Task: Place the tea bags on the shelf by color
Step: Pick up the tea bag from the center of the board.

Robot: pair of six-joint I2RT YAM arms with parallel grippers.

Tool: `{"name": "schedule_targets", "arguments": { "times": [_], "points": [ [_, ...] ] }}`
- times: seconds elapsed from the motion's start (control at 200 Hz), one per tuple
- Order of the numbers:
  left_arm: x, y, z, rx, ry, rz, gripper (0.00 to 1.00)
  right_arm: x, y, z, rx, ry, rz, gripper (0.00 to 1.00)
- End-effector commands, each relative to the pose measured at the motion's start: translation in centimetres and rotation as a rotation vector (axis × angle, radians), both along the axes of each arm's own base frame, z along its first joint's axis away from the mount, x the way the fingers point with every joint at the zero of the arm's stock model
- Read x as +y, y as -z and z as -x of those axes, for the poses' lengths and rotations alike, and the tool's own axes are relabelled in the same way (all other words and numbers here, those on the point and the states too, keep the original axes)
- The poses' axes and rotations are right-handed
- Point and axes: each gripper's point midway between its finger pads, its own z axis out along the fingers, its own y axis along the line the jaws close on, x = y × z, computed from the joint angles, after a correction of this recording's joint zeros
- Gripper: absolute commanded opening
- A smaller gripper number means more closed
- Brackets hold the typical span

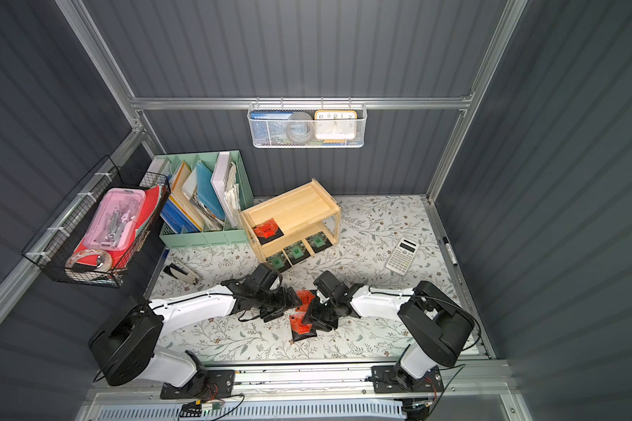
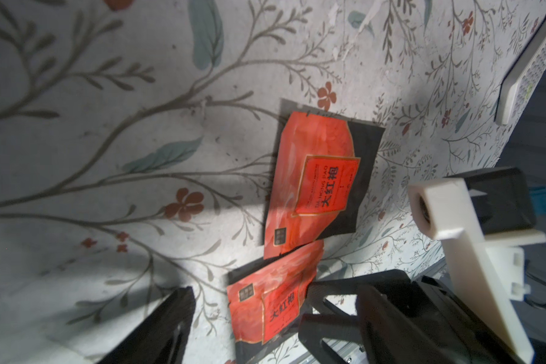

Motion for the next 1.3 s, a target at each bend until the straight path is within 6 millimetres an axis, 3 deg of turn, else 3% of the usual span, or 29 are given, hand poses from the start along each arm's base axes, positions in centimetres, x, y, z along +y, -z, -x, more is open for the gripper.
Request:
{"name": "schedule_targets", "arguments": {
  "times": [0.0, 0.34, 0.665, 0.935, 1.296],
  "points": [
    [0.2, 0.9, 0.6, 0.018, 0.020, -0.006, 0.85, -0.3, 0.9, 0.3, 0.020, -0.004, 0.040, 0.45],
    [-0.5, 1.9, 0.7, 0.030, 0.029, -0.002, 0.80, -0.7, 1.2, 0.7, 0.029, -0.012, 0.056, 0.45],
    [-2.1, 2.8, 2.0, 0.079, 0.076, 0.020, 0.75, -1.0, 1.5, 1.0, 0.031, -0.012, 0.054, 0.45],
    [-2.1, 2.8, 2.2, 0.082, 0.062, 0.023, 0.68, -1.0, 1.7, 1.0, 0.034, -0.013, 0.057, 0.45],
    [-0.7, 2.5, 3.8, 0.129, 0.021, 0.021, 0.65, -1.3, 2.1, 1.2, 0.046, -0.012, 0.075, 0.45]
  ]
}}
